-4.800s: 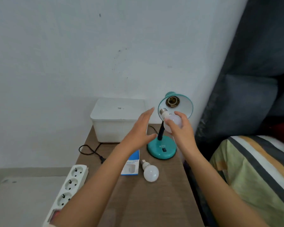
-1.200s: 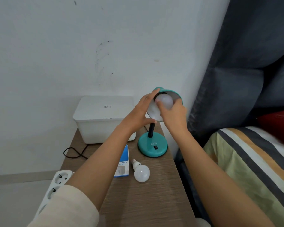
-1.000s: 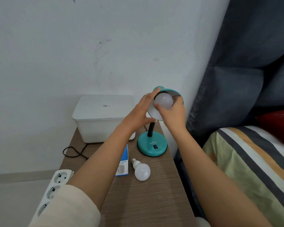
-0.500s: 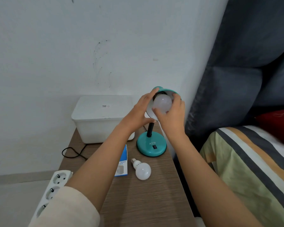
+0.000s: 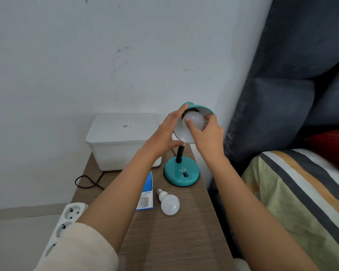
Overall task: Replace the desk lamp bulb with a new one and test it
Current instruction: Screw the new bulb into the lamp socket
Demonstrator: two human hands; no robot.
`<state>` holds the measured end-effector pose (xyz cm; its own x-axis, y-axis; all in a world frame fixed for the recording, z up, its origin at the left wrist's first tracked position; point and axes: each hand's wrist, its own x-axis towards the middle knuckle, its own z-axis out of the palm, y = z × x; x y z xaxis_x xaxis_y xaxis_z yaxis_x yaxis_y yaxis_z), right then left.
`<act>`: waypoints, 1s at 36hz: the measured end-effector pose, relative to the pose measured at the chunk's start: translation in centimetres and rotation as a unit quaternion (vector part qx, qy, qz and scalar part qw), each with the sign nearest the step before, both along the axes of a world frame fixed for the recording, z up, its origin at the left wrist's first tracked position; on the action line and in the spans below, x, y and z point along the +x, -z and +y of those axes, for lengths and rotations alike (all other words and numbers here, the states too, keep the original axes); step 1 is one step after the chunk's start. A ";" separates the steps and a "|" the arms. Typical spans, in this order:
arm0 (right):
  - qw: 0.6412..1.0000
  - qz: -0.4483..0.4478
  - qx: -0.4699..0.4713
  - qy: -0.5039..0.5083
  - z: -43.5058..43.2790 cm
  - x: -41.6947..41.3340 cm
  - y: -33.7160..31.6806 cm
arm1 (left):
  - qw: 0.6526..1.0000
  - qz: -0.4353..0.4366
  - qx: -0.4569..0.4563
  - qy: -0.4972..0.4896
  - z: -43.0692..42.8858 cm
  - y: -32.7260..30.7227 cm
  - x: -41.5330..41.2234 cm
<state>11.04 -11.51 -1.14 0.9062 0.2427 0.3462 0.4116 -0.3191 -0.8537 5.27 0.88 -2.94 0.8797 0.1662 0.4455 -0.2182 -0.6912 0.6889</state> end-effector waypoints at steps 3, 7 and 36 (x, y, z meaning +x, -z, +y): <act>0.998 -0.051 -0.019 -0.010 0.2 -0.2 0.0 | 1.000 -0.002 0.005 0.000 0.0 0.0 0.1; 1.000 -0.009 -0.002 0.002 -0.1 -0.1 0.0 | 1.000 -0.002 0.002 -0.002 0.1 0.0 -0.1; 0.998 0.040 0.051 0.009 -0.1 0.0 -0.2 | 1.000 0.006 0.002 0.006 -0.2 -0.2 0.0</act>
